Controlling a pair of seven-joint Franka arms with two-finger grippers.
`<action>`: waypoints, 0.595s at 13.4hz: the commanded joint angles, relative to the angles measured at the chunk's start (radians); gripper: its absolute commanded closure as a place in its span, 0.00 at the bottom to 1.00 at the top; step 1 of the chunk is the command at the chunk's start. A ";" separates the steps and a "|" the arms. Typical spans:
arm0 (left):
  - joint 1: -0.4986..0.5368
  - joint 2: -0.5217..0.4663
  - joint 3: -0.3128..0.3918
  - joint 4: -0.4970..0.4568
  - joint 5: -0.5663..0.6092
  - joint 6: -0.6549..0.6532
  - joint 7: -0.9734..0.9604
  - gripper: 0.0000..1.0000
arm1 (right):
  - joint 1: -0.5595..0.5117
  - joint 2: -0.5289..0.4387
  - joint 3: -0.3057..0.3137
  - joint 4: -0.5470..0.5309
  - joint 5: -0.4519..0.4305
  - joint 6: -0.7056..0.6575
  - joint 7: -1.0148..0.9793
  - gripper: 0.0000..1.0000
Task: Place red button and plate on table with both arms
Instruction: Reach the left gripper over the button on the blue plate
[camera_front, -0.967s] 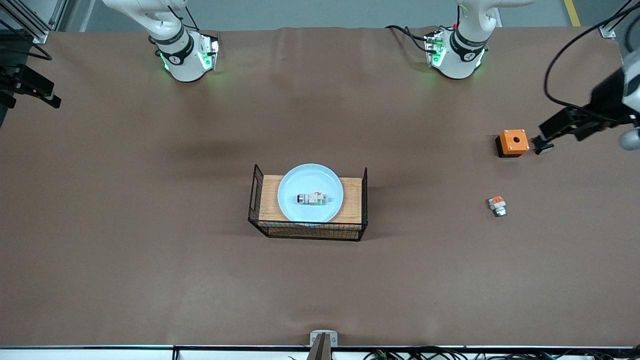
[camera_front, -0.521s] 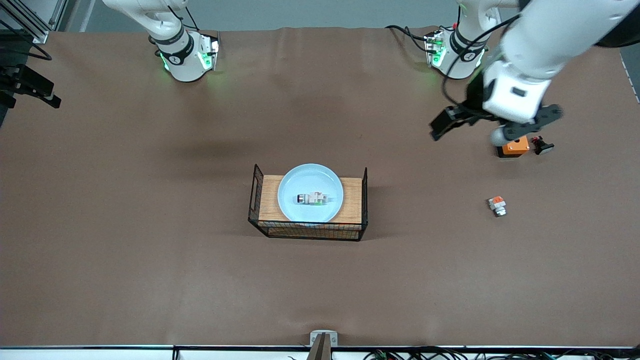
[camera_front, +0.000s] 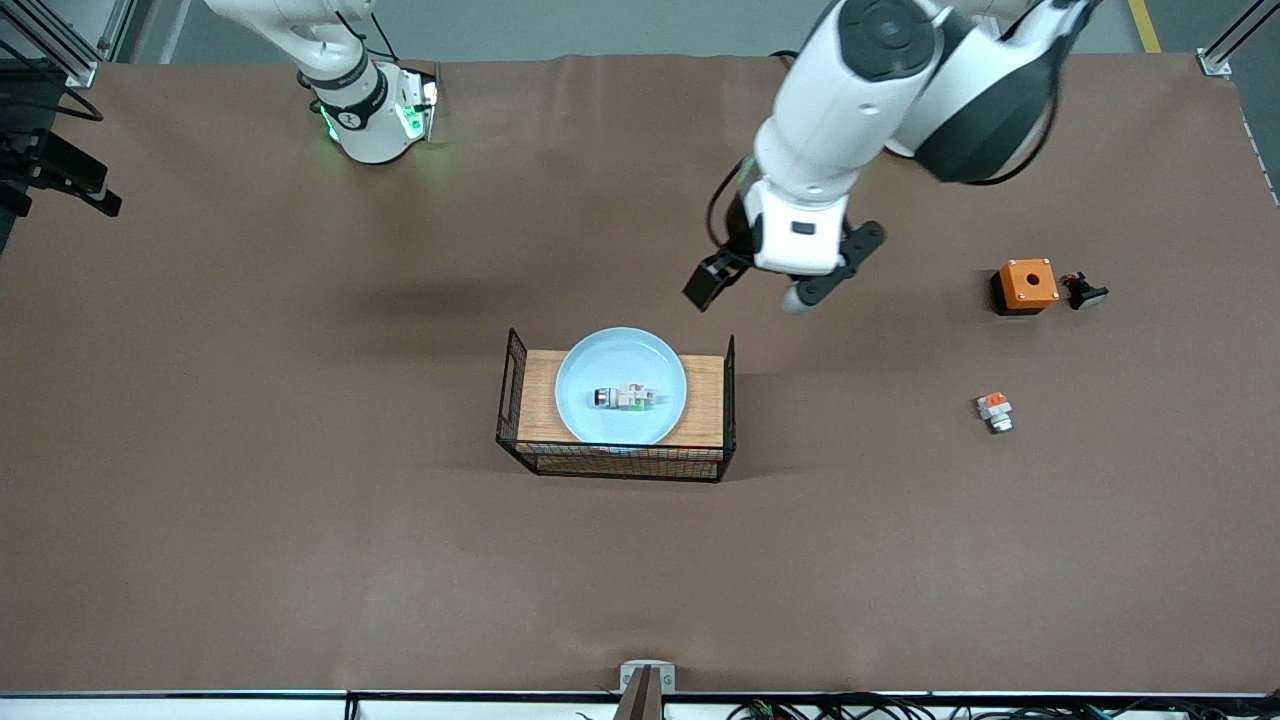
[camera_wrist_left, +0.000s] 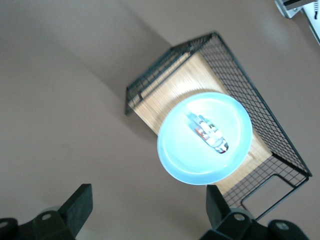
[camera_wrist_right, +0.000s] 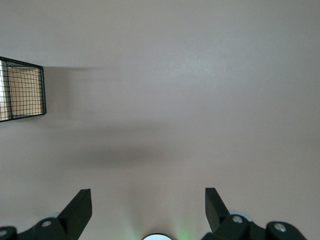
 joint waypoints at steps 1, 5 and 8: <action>-0.043 0.145 0.002 0.138 0.019 0.025 -0.239 0.00 | 0.000 -0.014 -0.003 -0.006 0.001 -0.006 -0.013 0.00; -0.090 0.236 0.027 0.183 0.027 0.144 -0.555 0.00 | 0.000 -0.014 -0.003 -0.006 -0.004 -0.006 -0.013 0.00; -0.129 0.265 0.071 0.185 0.027 0.187 -0.708 0.00 | 0.005 -0.012 0.001 -0.006 -0.031 0.003 -0.015 0.00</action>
